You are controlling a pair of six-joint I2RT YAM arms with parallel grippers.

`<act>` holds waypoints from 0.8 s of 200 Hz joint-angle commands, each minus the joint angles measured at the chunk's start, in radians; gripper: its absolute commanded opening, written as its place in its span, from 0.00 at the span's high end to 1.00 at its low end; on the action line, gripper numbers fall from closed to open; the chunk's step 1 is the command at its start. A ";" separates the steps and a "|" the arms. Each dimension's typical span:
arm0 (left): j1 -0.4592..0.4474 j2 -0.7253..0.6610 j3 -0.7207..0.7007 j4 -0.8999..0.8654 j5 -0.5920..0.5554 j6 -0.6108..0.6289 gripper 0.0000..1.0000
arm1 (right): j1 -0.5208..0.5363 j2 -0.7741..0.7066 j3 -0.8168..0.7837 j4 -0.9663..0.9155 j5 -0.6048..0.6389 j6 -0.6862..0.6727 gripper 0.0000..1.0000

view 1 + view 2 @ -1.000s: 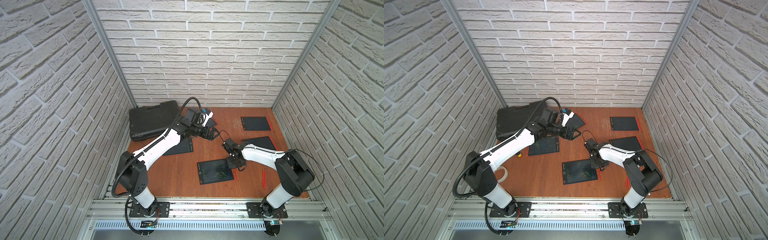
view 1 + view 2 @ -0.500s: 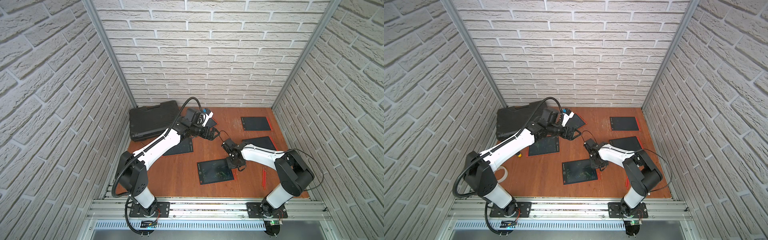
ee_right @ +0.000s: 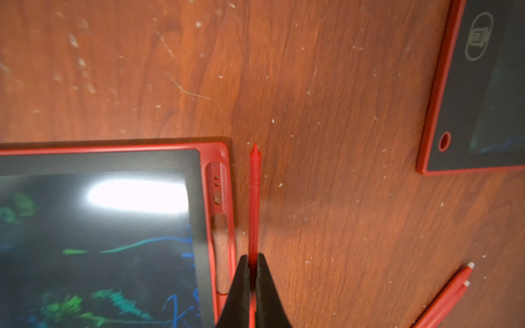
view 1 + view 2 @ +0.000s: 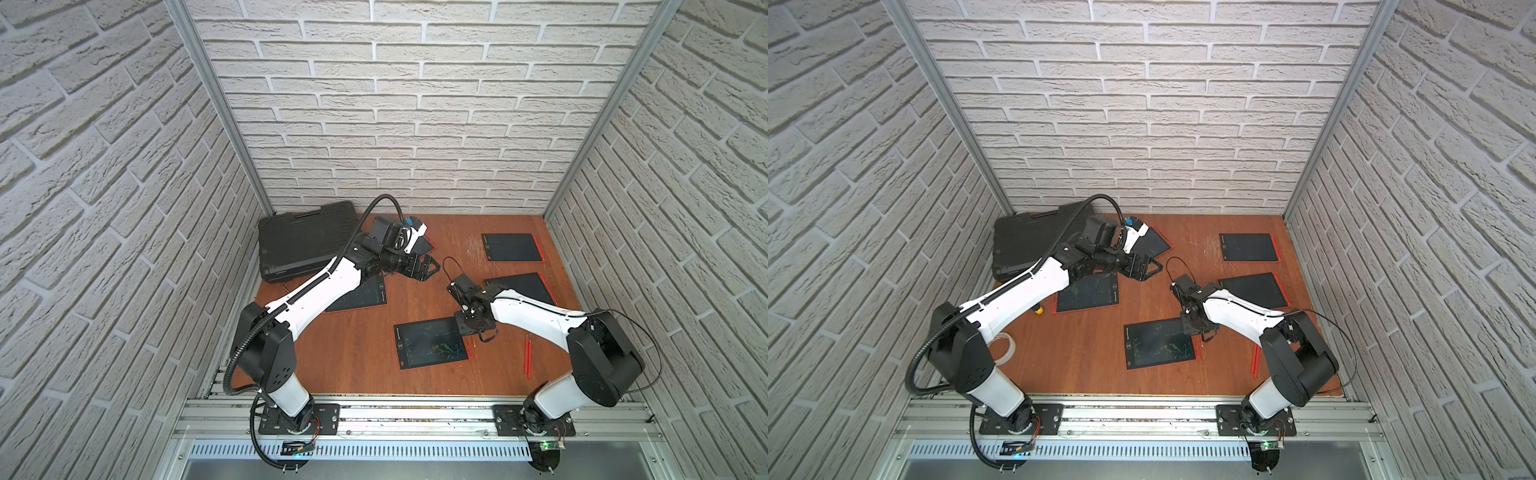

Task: Place the stylus back onto the writing tablet
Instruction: Pick up the stylus from the center of the board, then place the stylus on the writing tablet.

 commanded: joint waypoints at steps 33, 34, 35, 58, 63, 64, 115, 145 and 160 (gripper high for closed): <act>-0.005 -0.012 -0.004 0.017 0.046 0.019 0.02 | 0.007 -0.040 -0.035 0.023 -0.082 -0.015 0.91; -0.005 -0.011 -0.004 0.017 0.047 0.019 0.02 | 0.007 -0.040 -0.035 0.023 -0.082 -0.015 0.91; -0.005 -0.012 -0.004 0.016 0.048 0.019 0.02 | 0.007 -0.040 -0.035 0.024 -0.083 -0.015 0.92; -0.007 -0.008 0.000 0.013 0.059 0.022 0.02 | 0.008 -0.044 -0.046 0.030 -0.091 -0.018 0.92; -0.007 -0.007 0.000 0.013 0.062 0.022 0.02 | 0.008 -0.044 -0.049 0.030 -0.093 -0.019 0.91; -0.006 -0.007 0.001 0.012 0.062 0.022 0.02 | 0.008 -0.043 -0.049 0.030 -0.093 -0.019 0.91; -0.009 -0.004 0.005 0.006 0.061 0.026 0.02 | 0.012 -0.031 -0.053 0.046 -0.104 -0.020 0.91; -0.009 -0.006 0.004 0.005 0.058 0.028 0.02 | 0.017 -0.024 -0.052 0.050 -0.105 -0.018 0.91; -0.011 -0.005 0.005 0.002 0.058 0.028 0.02 | 0.019 -0.019 -0.051 0.051 -0.107 -0.018 0.90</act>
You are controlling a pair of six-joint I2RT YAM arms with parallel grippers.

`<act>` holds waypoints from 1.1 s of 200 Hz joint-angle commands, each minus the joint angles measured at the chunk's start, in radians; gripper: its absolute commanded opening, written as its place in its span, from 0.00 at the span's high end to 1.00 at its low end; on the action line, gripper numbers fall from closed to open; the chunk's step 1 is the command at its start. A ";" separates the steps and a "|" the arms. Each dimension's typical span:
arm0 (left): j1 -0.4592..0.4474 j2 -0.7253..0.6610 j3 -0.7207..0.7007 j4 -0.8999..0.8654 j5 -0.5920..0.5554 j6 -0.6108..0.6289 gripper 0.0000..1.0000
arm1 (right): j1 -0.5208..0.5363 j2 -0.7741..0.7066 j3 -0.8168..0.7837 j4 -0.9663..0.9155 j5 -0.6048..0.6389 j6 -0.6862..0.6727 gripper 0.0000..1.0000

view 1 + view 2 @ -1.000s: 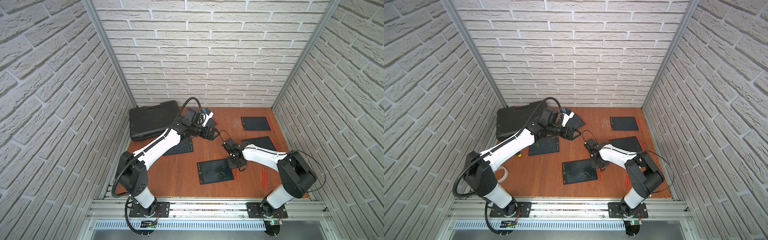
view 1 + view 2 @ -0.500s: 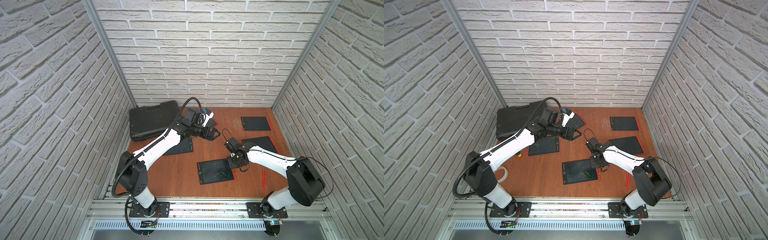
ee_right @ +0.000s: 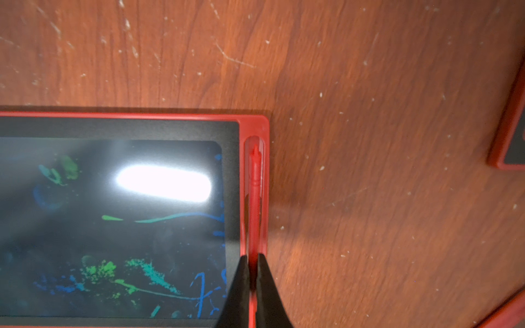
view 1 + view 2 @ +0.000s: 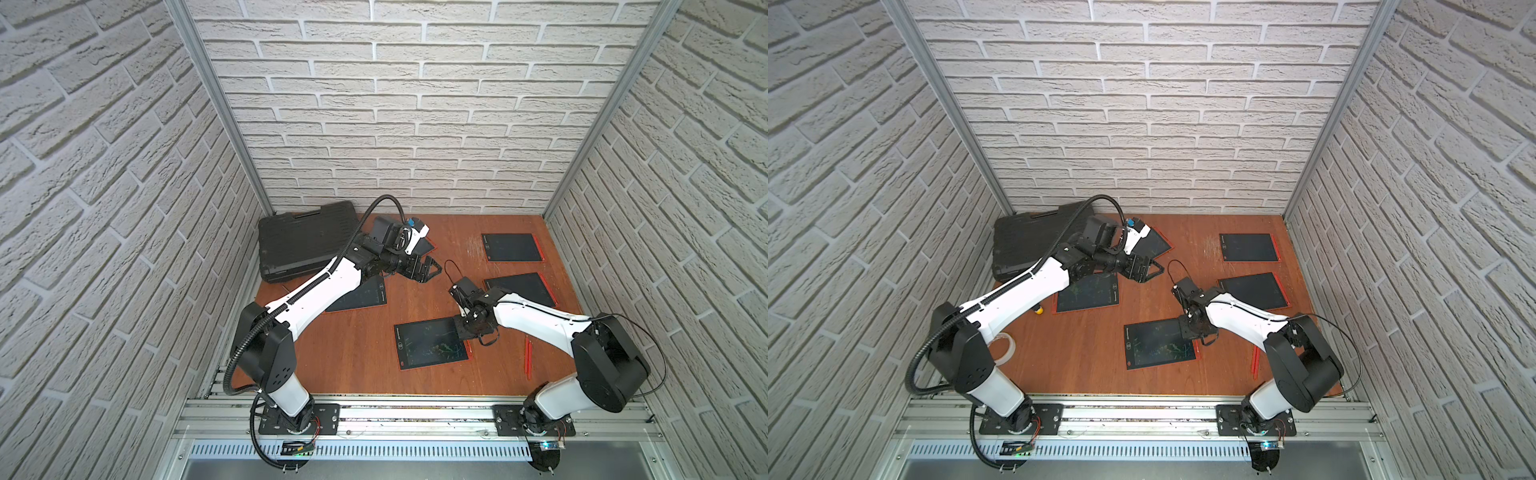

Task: Place the stylus back onto the writing tablet
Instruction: Place the stylus on the writing tablet.

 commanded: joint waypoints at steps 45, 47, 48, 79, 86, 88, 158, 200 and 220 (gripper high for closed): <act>-0.007 -0.005 0.004 0.005 0.011 0.012 0.02 | 0.013 0.006 -0.010 0.016 0.000 0.001 0.89; -0.006 -0.005 0.005 0.006 0.011 0.012 0.02 | 0.013 0.006 -0.009 0.015 -0.001 0.001 0.89; -0.006 -0.006 0.005 0.005 0.011 0.013 0.02 | 0.013 0.006 -0.009 0.015 -0.001 0.001 0.89; -0.006 -0.007 0.005 0.004 0.009 0.014 0.02 | 0.015 0.009 -0.003 0.014 0.005 0.002 0.89; -0.007 -0.008 0.006 0.004 0.010 0.013 0.02 | 0.015 0.009 -0.003 0.014 0.004 0.003 0.89; -0.007 -0.007 0.006 0.004 0.009 0.013 0.02 | 0.015 0.010 -0.003 0.014 0.004 0.004 0.89; -0.006 -0.007 0.006 0.003 0.010 0.015 0.02 | 0.023 0.043 0.007 0.007 0.062 0.050 0.96; -0.006 -0.006 0.007 0.003 0.009 0.015 0.02 | 0.033 0.081 0.022 0.013 0.065 0.051 0.97; -0.009 -0.005 0.008 0.002 0.011 0.015 0.02 | 0.041 0.101 0.032 0.012 0.072 0.052 0.97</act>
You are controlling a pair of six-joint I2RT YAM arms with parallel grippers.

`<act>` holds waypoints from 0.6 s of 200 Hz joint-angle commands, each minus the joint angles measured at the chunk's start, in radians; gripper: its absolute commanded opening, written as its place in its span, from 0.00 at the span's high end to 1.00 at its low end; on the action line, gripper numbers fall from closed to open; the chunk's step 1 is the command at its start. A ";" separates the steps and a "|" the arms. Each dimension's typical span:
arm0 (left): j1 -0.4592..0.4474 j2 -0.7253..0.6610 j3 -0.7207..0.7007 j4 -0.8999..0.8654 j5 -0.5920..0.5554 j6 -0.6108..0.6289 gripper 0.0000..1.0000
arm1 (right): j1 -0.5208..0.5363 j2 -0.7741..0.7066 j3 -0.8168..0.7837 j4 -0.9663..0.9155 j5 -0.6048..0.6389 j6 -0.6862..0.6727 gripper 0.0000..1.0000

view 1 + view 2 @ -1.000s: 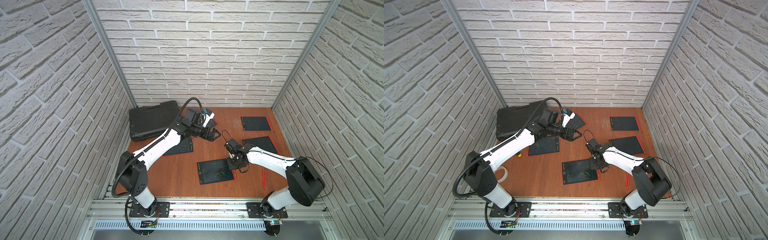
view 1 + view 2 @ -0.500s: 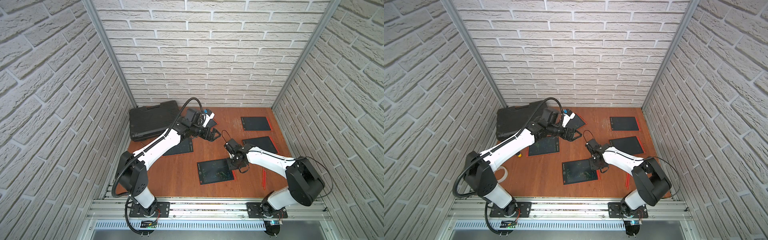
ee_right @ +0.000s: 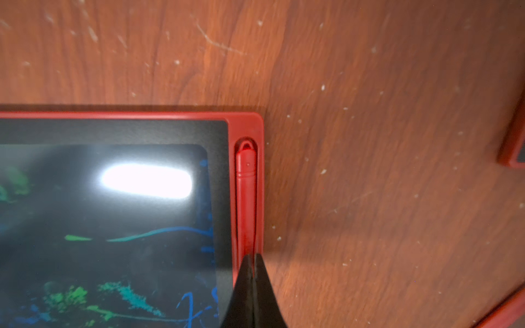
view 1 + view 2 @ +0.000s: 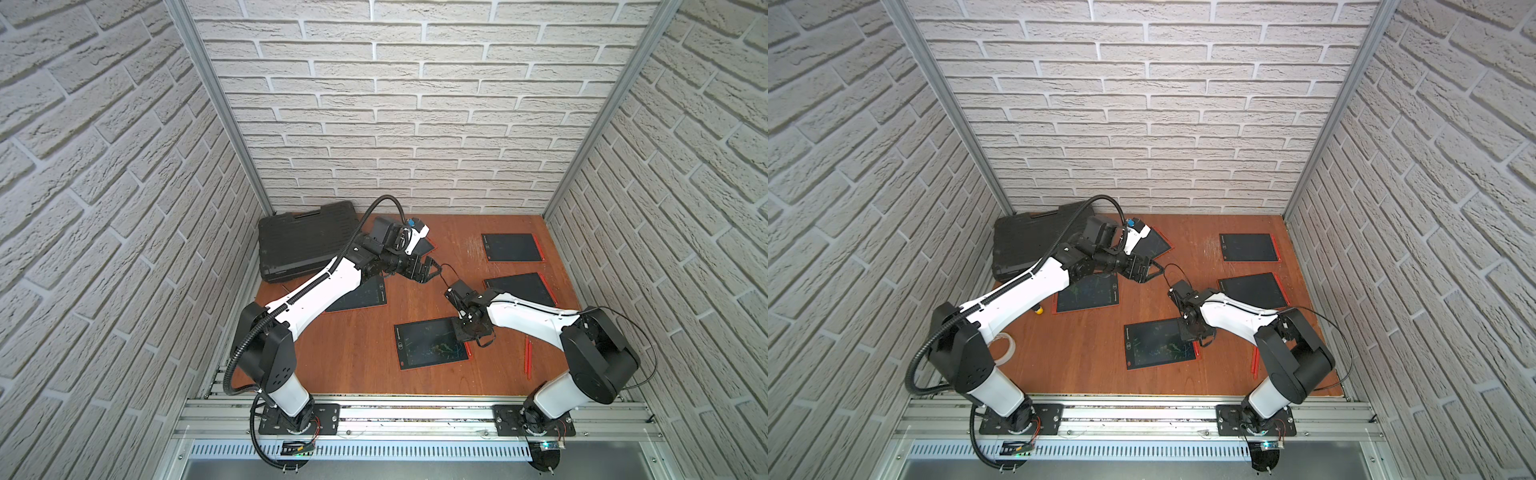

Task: Place the stylus back onto the writing tablet
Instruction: Place the stylus on the writing tablet.

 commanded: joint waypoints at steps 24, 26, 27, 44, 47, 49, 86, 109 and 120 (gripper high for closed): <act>-0.006 -0.006 0.007 0.002 0.012 0.013 0.02 | 0.026 0.049 0.028 0.004 0.035 0.018 0.97; -0.007 -0.007 0.008 0.003 0.011 0.013 0.02 | 0.027 0.050 0.029 0.002 0.037 0.019 0.97; -0.007 -0.007 0.008 0.003 0.011 0.013 0.02 | 0.027 0.052 0.030 0.002 0.038 0.019 0.97; -0.007 -0.008 0.007 0.003 0.010 0.013 0.02 | 0.032 0.065 0.032 -0.006 0.046 0.021 0.97; -0.008 -0.008 0.008 0.004 0.010 0.013 0.02 | 0.035 0.066 0.032 -0.005 0.048 0.020 0.97; -0.007 -0.006 0.008 0.004 0.012 0.014 0.02 | 0.034 0.068 0.032 -0.005 0.048 0.020 0.97; -0.007 -0.005 0.008 0.005 0.012 0.011 0.02 | 0.040 0.078 0.033 -0.005 0.052 0.032 0.97; -0.008 -0.010 0.003 0.019 0.024 -0.005 0.02 | 0.041 0.061 0.033 -0.003 0.056 0.056 0.97; -0.008 -0.009 -0.001 0.022 0.022 -0.007 0.02 | 0.041 0.031 0.025 0.006 0.058 0.065 0.97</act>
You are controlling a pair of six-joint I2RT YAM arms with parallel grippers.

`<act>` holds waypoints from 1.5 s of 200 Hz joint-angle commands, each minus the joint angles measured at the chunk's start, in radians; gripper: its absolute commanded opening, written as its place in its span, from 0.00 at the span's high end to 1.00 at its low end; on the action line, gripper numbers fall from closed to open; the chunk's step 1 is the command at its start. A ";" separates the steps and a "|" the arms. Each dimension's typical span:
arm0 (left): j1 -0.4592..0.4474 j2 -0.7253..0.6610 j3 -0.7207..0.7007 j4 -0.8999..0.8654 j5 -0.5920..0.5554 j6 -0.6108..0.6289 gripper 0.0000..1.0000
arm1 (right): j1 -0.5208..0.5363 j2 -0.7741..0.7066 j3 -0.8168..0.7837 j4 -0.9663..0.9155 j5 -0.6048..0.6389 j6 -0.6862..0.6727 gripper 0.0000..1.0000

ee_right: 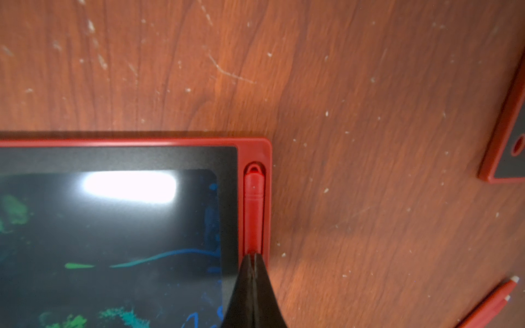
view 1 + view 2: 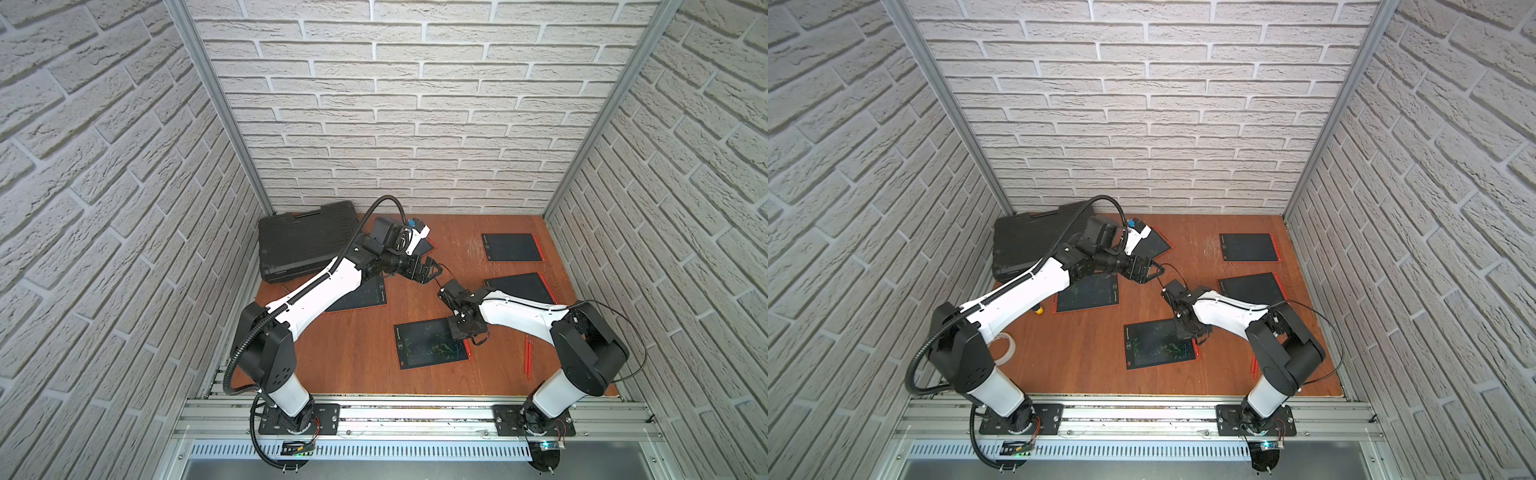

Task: Place the stylus back onto the writing tablet
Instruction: Place the stylus on the writing tablet, then move the writing tablet to the center of the board.

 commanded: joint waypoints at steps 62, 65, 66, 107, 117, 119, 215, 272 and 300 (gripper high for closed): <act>-0.006 0.015 -0.018 0.031 -0.044 -0.001 0.02 | -0.012 -0.194 -0.066 -0.040 0.055 0.107 0.80; -0.006 0.013 -0.020 0.033 -0.046 -0.001 0.02 | -0.018 -0.197 -0.067 -0.038 0.050 0.104 0.79; -0.007 0.013 -0.021 0.034 -0.047 -0.001 0.02 | -0.019 -0.199 -0.068 -0.037 0.047 0.103 0.79; -0.027 0.009 -0.022 0.019 -0.093 0.021 0.02 | -0.132 -0.230 -0.082 -0.054 0.022 0.083 0.64; -0.032 0.007 -0.021 0.016 -0.099 0.025 0.02 | -0.171 -0.248 -0.093 -0.052 0.016 0.092 0.62; -0.033 0.008 -0.021 0.015 -0.101 0.026 0.02 | -0.180 -0.252 -0.096 -0.053 0.014 0.094 0.61; -0.061 0.002 -0.015 0.010 -0.088 0.025 0.02 | -0.588 -0.418 -0.230 0.101 -0.235 0.169 0.32; -0.063 -0.005 -0.015 0.008 -0.092 0.028 0.02 | -0.717 -0.423 -0.301 0.268 -0.369 0.220 0.15; -0.063 -0.007 -0.014 0.005 -0.087 0.028 0.02 | -0.750 -0.394 -0.323 0.338 -0.408 0.240 0.07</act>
